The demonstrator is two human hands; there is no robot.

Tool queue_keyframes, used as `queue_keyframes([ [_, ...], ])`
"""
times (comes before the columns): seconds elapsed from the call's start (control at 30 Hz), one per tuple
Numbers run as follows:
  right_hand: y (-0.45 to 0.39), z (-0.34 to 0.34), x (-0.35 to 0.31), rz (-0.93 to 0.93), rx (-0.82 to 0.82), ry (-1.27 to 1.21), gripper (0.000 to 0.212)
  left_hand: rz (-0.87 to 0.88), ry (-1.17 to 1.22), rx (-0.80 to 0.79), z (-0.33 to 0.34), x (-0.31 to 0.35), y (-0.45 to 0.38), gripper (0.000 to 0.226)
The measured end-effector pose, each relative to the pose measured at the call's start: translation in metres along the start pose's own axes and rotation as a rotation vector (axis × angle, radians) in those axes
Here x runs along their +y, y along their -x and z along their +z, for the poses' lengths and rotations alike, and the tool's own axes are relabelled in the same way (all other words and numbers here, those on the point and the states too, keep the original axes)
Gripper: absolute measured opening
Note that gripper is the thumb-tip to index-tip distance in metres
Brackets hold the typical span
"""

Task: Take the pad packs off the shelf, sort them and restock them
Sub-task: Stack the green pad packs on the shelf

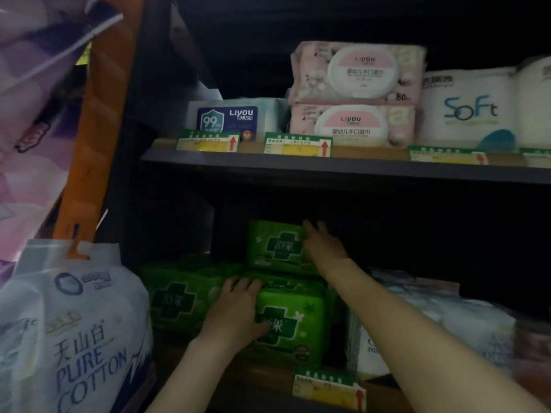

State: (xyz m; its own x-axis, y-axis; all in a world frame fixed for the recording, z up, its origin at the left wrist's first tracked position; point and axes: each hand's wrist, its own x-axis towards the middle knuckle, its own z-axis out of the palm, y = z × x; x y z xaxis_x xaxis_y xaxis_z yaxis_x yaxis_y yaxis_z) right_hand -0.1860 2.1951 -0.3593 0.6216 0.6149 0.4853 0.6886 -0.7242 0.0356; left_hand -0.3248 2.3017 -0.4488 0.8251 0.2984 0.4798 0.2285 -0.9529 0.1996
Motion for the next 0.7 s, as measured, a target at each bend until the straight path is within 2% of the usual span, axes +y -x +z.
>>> queue_keyframes([
  [0.07,0.001,0.002,0.001,0.023,0.019,0.008,0.048,-0.006,-0.017,0.006,0.001,0.000,-0.001,0.072],
  [0.17,0.017,0.002,-0.015,-0.052,-0.062,0.067,0.040,-0.023,-0.020,0.006,-0.001,0.001,-0.002,0.074],
  [0.27,0.044,-0.006,-0.026,-0.103,-0.157,-0.125,0.035,-0.040,-0.022,-0.014,0.001,0.005,-0.002,0.075],
  [0.33,0.057,-0.007,-0.027,-0.123,-0.364,-0.211,0.052,-0.044,-0.024,-0.030,0.002,0.006,-0.002,0.075],
  [0.4,0.065,-0.001,-0.024,-0.133,-0.505,-0.115,0.076,-0.038,-0.031,-0.031,0.003,0.005,-0.003,0.075],
  [0.47,0.068,0.008,-0.021,-0.141,-0.465,-0.035,0.084,-0.029,-0.035,-0.023,0.002,0.003,-0.003,0.074],
  [0.6,0.073,0.026,-0.017,-0.179,-0.251,-0.047,0.082,-0.006,-0.027,0.003,-0.001,0.001,0.000,0.073],
  [0.7,0.072,0.024,-0.017,-0.172,-0.252,-0.051,0.078,-0.050,-0.045,0.045,-0.006,-0.011,0.006,0.077],
])
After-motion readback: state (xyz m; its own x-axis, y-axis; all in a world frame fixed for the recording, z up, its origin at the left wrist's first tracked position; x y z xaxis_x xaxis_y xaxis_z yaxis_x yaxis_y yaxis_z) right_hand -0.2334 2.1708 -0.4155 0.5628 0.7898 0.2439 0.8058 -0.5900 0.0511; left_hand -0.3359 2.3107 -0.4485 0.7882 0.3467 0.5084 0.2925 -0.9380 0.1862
